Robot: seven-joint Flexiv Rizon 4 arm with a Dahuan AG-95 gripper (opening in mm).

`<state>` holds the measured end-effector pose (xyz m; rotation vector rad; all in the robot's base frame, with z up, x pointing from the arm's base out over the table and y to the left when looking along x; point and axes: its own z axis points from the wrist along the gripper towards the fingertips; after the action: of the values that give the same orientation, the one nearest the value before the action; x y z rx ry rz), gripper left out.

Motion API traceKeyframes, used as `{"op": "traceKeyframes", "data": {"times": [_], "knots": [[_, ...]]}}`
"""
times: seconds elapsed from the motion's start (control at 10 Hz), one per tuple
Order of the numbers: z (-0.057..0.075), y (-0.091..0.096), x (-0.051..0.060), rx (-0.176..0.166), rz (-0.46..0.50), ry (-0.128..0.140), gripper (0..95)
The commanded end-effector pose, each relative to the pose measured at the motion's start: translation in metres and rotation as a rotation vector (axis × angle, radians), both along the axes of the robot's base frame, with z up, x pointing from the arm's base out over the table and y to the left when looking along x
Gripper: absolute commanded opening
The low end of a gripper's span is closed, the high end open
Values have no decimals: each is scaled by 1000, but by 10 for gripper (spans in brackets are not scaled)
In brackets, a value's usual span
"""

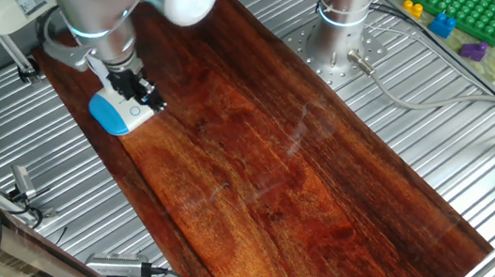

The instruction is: Turn on the desk lamp by pressing the button

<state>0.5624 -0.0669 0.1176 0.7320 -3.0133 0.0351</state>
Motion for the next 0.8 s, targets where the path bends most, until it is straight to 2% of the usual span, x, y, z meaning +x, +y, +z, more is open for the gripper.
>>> {"op": "traceKeyframes", "data": {"times": [0.1,0.8], "knots": [[-6,-4,4,-1,17,12,760],[-20,-5,11,-8,46,55,760]]}}
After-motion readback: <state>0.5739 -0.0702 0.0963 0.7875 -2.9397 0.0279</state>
